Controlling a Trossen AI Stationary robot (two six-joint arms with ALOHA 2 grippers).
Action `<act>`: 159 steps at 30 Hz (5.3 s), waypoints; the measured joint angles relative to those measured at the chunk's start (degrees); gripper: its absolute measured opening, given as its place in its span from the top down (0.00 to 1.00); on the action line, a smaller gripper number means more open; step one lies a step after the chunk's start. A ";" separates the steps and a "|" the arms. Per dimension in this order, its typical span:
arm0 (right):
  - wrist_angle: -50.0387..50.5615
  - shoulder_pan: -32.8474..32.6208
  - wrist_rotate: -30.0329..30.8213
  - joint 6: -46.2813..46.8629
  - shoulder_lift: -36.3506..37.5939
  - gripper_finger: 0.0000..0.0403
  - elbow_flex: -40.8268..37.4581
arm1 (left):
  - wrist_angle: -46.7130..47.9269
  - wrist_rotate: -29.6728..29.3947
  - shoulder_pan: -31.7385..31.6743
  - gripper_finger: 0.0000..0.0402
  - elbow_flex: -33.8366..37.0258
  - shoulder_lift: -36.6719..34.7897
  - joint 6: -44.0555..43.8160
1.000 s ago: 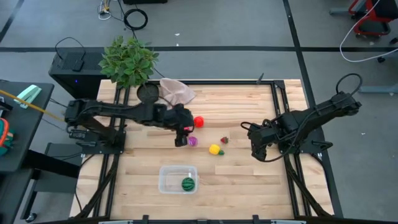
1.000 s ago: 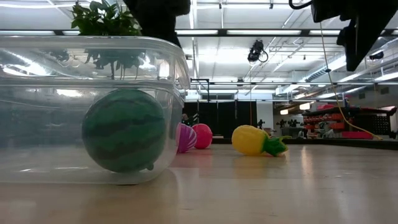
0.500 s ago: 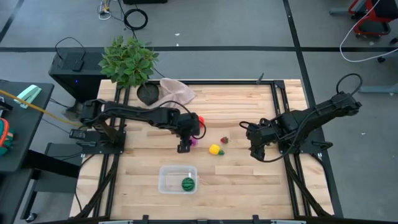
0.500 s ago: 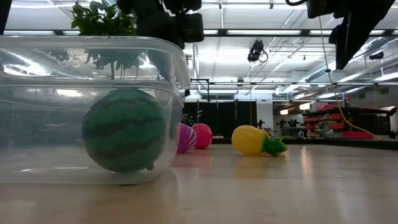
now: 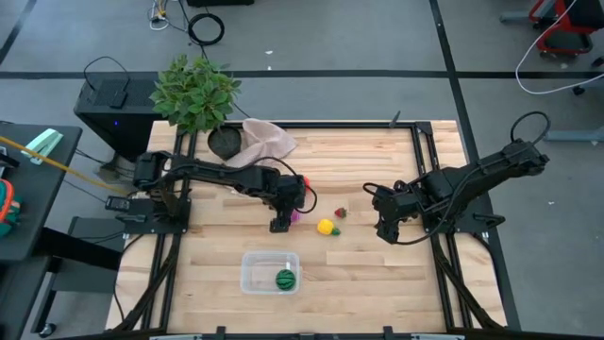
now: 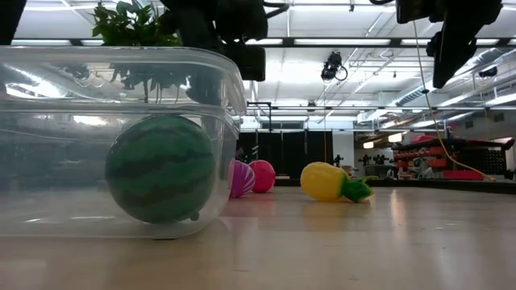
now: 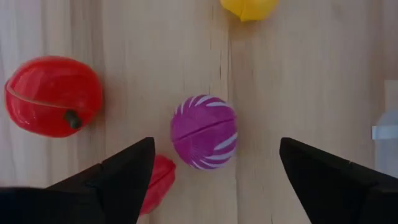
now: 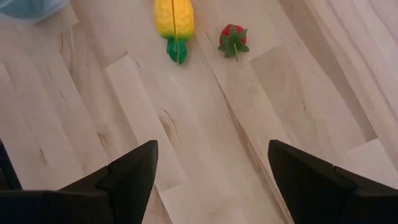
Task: Pick and placing Produce into tupperware
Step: Put the onion into the transparent bin
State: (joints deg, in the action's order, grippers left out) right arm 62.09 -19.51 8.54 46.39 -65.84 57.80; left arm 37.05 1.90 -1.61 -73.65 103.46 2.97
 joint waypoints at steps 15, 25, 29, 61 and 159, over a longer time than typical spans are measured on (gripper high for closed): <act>-1.26 -0.01 0.02 0.17 0.00 0.23 0.00 | -4.01 -0.04 -0.04 0.11 0.02 3.63 -1.02; -1.69 0.00 0.02 0.16 -0.02 0.23 0.00 | -5.37 0.69 0.10 0.11 -0.07 6.01 -1.08; -1.97 -0.02 0.02 0.20 -0.02 0.23 0.00 | -5.04 0.74 0.33 0.11 0.00 6.69 -1.19; -2.22 0.00 0.45 0.37 -0.01 0.23 0.00 | -5.37 0.78 1.25 0.29 0.02 7.98 -0.82; -2.02 -0.02 -1.55 7.98 0.00 0.31 0.00 | 28.54 -14.51 28.56 0.41 -32.85 6.36 -37.29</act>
State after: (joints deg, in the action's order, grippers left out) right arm 60.07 -19.53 6.99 54.37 -65.84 57.80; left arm 65.59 -12.61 26.95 -106.50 109.82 -34.32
